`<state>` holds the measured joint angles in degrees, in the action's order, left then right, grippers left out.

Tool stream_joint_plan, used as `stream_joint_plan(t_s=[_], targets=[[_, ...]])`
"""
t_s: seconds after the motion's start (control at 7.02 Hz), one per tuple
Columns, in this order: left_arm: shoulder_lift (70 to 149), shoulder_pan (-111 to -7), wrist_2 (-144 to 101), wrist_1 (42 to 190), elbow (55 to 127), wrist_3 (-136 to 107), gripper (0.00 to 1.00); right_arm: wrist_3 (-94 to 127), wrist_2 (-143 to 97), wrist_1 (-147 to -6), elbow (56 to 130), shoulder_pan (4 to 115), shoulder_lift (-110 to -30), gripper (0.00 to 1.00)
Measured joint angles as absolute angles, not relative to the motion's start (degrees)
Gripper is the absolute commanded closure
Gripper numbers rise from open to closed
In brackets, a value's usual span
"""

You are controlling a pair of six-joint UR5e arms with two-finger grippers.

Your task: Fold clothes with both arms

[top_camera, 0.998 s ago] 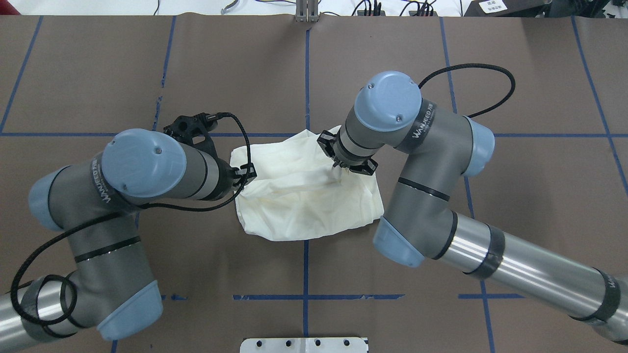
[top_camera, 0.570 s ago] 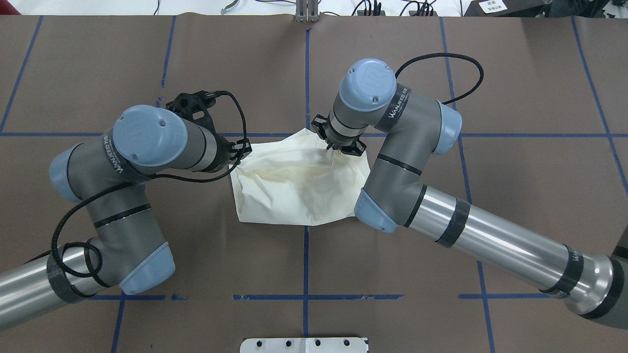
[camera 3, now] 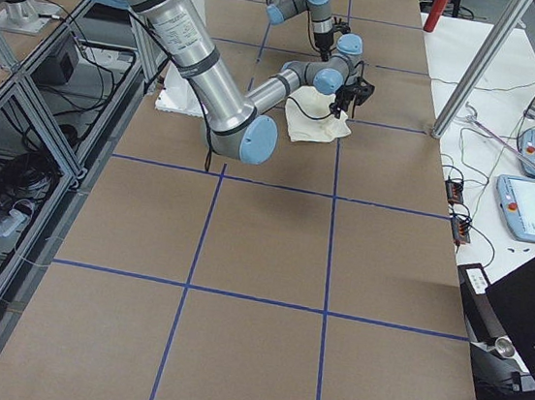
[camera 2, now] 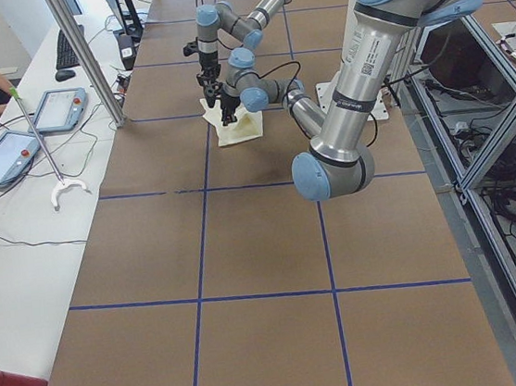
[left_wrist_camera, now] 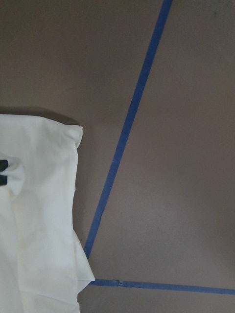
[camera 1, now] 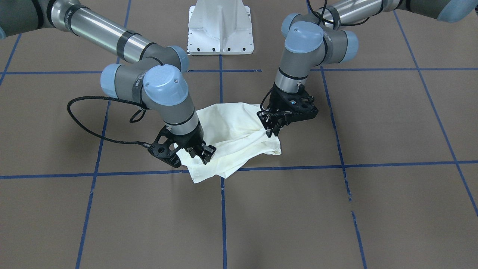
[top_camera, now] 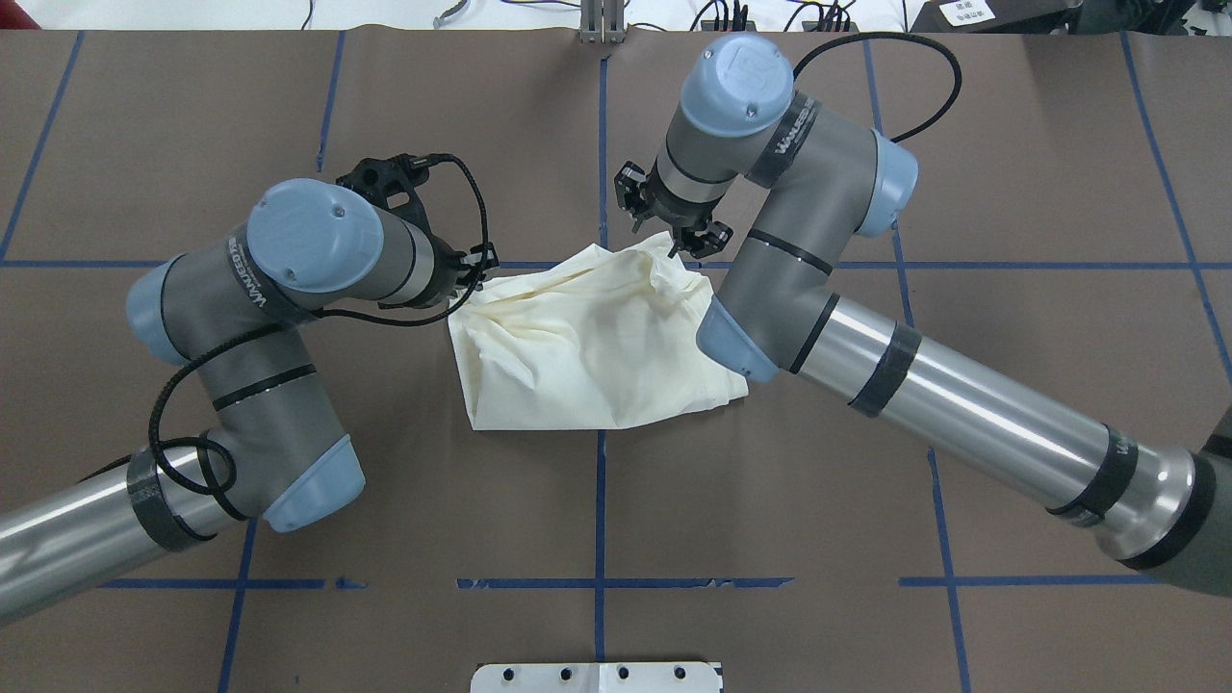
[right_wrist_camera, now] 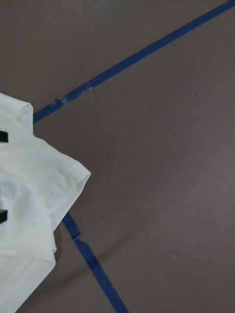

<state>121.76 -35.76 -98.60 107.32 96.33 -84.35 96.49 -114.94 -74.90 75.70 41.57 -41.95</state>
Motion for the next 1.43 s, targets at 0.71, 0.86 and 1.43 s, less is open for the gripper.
stream_joint_plan(t_s=[0.71, 0.86, 1.43], targets=[[117.0, -41.4, -107.5, 112.5, 100.1, -75.8, 0.0, 91.4, -119.6, -77.0, 78.1, 41.4, -41.8, 0.0], [114.6, -40.1, -108.7, 120.8, 101.0, -81.8, 0.0, 87.8, -119.2, -79.4, 79.1, 41.3, -41.8, 0.0], [112.5, -34.7, -107.0, 153.5, 88.5, -95.7, 0.0, 73.1, -120.9, -88.3, 86.1, 47.1, -44.7, 0.0]])
